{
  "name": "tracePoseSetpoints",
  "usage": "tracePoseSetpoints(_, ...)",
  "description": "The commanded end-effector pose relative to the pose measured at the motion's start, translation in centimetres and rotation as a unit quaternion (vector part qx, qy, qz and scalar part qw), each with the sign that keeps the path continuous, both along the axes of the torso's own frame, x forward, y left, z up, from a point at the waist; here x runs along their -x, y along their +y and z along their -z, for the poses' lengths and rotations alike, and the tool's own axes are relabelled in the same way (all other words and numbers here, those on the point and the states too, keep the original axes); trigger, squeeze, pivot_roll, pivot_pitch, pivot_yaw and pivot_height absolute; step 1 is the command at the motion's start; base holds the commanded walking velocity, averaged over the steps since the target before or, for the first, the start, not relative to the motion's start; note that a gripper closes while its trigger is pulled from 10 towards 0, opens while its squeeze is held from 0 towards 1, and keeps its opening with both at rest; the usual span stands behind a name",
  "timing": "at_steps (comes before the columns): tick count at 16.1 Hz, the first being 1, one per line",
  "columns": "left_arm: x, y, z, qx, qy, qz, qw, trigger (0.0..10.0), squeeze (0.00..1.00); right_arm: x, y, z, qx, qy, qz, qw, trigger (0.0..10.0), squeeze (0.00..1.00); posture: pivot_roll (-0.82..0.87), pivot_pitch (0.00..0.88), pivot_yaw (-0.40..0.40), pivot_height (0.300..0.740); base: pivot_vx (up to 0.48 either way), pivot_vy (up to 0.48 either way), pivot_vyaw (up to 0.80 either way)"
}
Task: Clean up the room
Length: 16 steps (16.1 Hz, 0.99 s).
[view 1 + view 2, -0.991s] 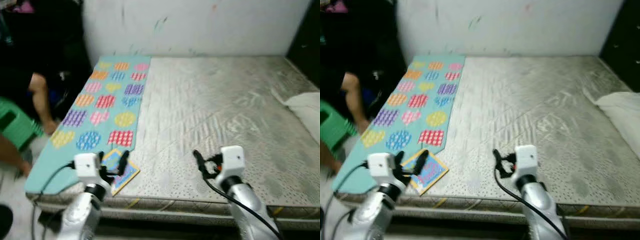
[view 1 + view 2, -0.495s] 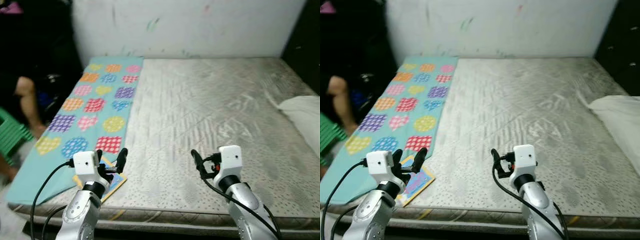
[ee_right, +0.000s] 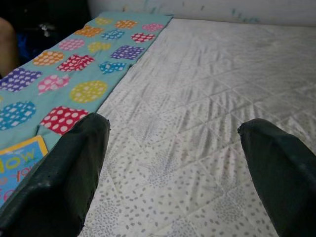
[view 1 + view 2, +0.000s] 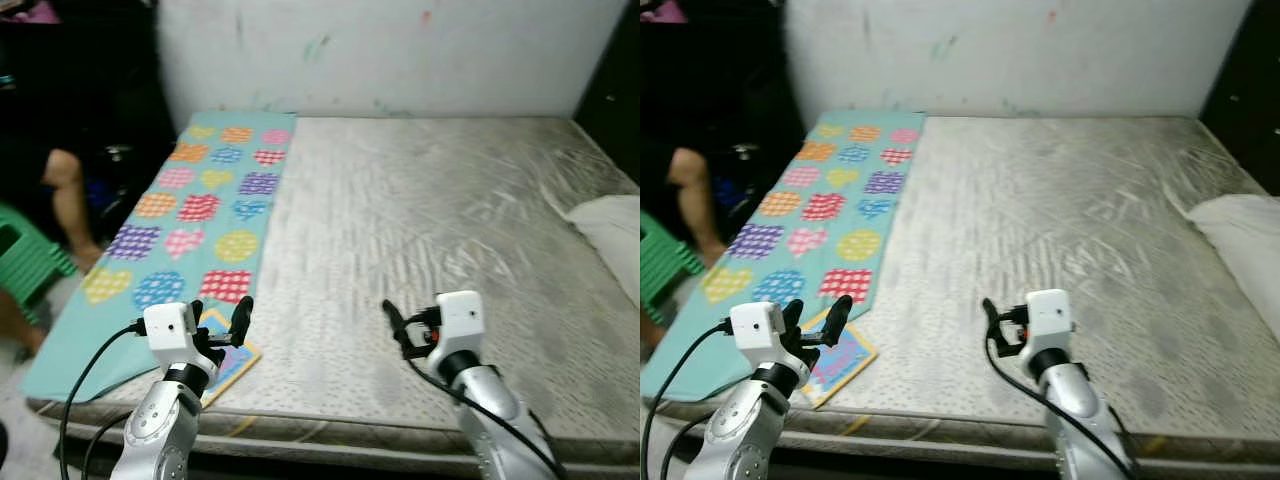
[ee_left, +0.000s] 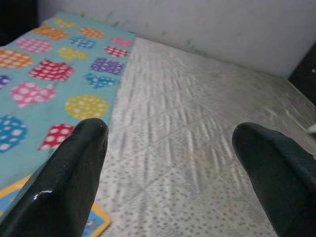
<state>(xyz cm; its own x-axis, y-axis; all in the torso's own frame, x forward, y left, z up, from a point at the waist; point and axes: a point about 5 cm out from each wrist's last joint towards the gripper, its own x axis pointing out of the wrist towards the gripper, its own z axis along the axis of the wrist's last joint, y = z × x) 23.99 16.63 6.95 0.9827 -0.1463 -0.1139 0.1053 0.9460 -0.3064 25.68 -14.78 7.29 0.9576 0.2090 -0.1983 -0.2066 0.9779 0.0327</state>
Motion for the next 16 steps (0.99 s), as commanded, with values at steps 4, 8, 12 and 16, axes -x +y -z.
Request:
tracePoseSetpoints(4, -0.06, 0.41, 0.31, -0.005, 0.010, -0.003, 1.000, 10.0, 0.00, -0.24, 0.64, -0.21, -0.005, -0.002, -0.009, 1.000, 10.0, 0.00, -0.12, 0.000, 0.034, 0.740, 0.000, 0.480, -0.12)
tracePoseSetpoints(8, -0.16, 0.36, 0.33, -0.005, 0.011, -0.003, 1.000, 10.0, 0.00, -0.34, 0.59, -0.24, -0.004, -0.003, -0.009, 1.000, 10.0, 0.00, -0.12, 0.000, 0.033, 0.740, 0.000, 0.462, -0.46)
tracePoseSetpoints(12, -0.26, 0.36, 0.40, -0.005, 0.012, -0.005, 1.000, 10.0, 0.00, -0.42, 0.59, -0.18, -0.001, -0.001, -0.010, 1.000, 10.0, 0.00, -0.12, 0.000, 0.031, 0.740, 0.000, 0.394, 0.00)
tracePoseSetpoints(16, -0.38, 0.36, 0.45, -0.004, 0.015, -0.005, 1.000, 10.0, 0.00, -0.52, 0.66, -0.14, 0.001, -0.001, -0.013, 1.000, 10.0, 0.00, -0.12, 0.000, 0.030, 0.740, 0.000, 0.480, 0.00)
